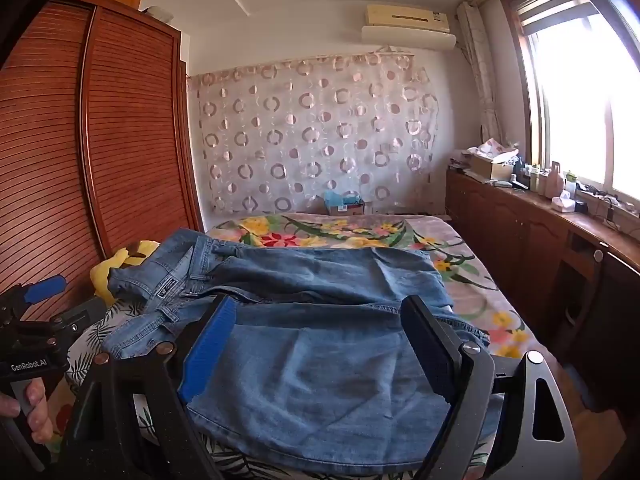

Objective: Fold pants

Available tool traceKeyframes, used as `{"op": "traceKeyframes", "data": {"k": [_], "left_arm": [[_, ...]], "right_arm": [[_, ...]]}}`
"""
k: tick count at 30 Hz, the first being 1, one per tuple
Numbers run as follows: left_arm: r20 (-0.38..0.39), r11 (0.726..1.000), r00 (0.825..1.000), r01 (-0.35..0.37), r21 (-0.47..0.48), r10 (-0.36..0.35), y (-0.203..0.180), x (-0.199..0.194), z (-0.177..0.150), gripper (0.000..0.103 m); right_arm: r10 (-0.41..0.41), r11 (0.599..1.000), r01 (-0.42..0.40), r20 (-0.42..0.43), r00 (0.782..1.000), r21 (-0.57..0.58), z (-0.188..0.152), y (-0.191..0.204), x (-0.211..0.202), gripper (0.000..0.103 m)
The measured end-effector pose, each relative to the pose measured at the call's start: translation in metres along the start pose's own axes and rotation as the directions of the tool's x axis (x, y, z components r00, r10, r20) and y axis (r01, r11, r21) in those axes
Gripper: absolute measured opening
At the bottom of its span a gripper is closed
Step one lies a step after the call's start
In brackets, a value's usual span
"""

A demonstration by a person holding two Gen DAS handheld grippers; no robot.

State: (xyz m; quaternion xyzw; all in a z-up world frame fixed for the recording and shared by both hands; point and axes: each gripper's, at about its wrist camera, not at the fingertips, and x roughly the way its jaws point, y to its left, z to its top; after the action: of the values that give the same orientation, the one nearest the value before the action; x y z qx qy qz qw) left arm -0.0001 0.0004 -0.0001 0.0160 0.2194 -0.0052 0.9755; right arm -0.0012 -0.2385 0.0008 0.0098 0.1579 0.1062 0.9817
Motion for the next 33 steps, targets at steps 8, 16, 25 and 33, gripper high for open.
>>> {"op": "traceKeyframes", "data": {"k": [8,16,25,33], "left_arm": [[-0.012,1.0,1.0,-0.009,-0.01,0.009,-0.001,0.003,0.004,0.103],[-0.008,0.998,1.0,-0.012,-0.059,0.012,0.013,-0.001,0.0,0.103],[-0.009,0.998,1.0,-0.014,-0.061,0.013,0.014,0.0,0.0,0.103],[-0.008,0.998,1.0,-0.013,-0.063,0.012,0.014,0.0,0.0,0.103]], "right_arm": [[0.003,1.0,-0.003,0.0,1.0,-0.018,0.004,0.006,-0.001,0.086],[0.005,1.0,-0.005,-0.007,1.0,0.011,0.0,-0.002,0.001,0.086],[0.002,1.0,-0.002,-0.005,1.0,0.006,0.001,0.0,0.001,0.086],[0.003,1.0,-0.003,-0.001,1.0,0.007,0.0,0.0,0.001,0.086]]}}
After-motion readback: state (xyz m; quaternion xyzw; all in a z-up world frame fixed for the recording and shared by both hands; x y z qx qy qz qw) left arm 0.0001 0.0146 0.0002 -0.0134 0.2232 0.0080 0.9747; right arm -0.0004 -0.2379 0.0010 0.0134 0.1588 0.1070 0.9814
